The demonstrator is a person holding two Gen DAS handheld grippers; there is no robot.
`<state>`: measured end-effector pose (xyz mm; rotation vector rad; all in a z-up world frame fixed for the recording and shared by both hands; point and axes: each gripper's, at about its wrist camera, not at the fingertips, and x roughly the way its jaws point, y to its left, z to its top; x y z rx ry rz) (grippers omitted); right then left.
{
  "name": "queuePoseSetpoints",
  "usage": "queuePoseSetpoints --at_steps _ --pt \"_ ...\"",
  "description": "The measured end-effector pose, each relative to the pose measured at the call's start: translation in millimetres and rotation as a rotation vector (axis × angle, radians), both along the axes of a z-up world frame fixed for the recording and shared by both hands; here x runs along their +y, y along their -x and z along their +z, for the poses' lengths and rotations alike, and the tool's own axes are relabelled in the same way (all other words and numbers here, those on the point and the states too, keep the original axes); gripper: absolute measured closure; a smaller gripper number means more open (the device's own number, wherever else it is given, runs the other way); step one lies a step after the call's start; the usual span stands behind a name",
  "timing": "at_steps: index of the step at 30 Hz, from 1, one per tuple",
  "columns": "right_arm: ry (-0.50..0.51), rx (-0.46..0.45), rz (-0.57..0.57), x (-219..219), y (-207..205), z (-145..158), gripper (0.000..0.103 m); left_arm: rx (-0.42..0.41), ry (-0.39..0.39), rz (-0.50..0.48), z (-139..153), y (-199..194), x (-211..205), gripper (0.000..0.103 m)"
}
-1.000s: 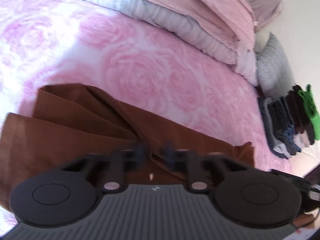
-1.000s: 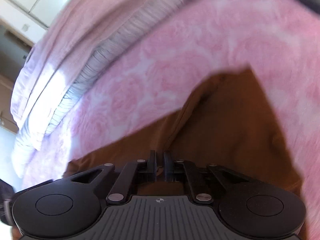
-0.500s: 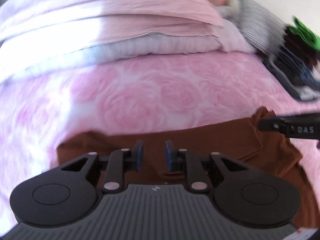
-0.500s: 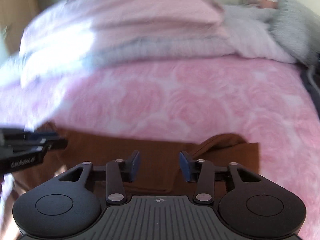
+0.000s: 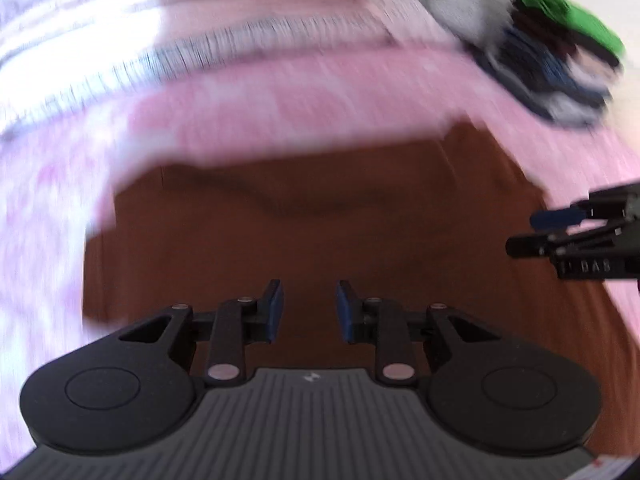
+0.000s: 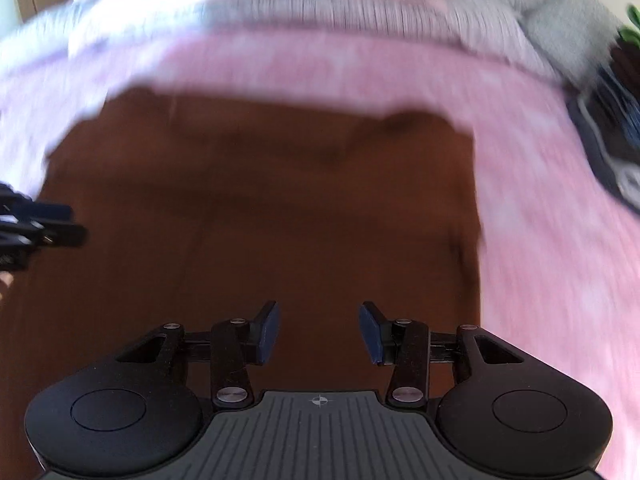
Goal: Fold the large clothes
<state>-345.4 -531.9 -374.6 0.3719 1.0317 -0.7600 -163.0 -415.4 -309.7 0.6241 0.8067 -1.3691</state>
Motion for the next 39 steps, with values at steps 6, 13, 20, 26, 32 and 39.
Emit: queuePoseSetpoints --at_steps 6,13,20,26,32,39 --pt "-0.071 0.064 -0.119 101 84 -3 0.061 -0.043 -0.128 -0.069 -4 37 123 0.079" --pt "-0.219 0.119 -0.185 137 122 -8 0.06 -0.024 -0.28 -0.029 7 51 212 0.079" --pt "-0.233 0.076 -0.129 139 129 16 0.06 0.013 -0.38 0.108 25 66 226 0.079" --pt "-0.276 -0.012 -0.117 132 124 54 0.053 0.015 -0.396 0.194 63 97 221 0.07" --pt "-0.248 -0.101 -0.11 143 136 94 0.039 0.016 -0.376 0.232 104 130 221 0.06" --pt "-0.227 -0.119 -0.095 159 143 123 0.038 -0.029 -0.346 0.269 134 158 231 0.052"
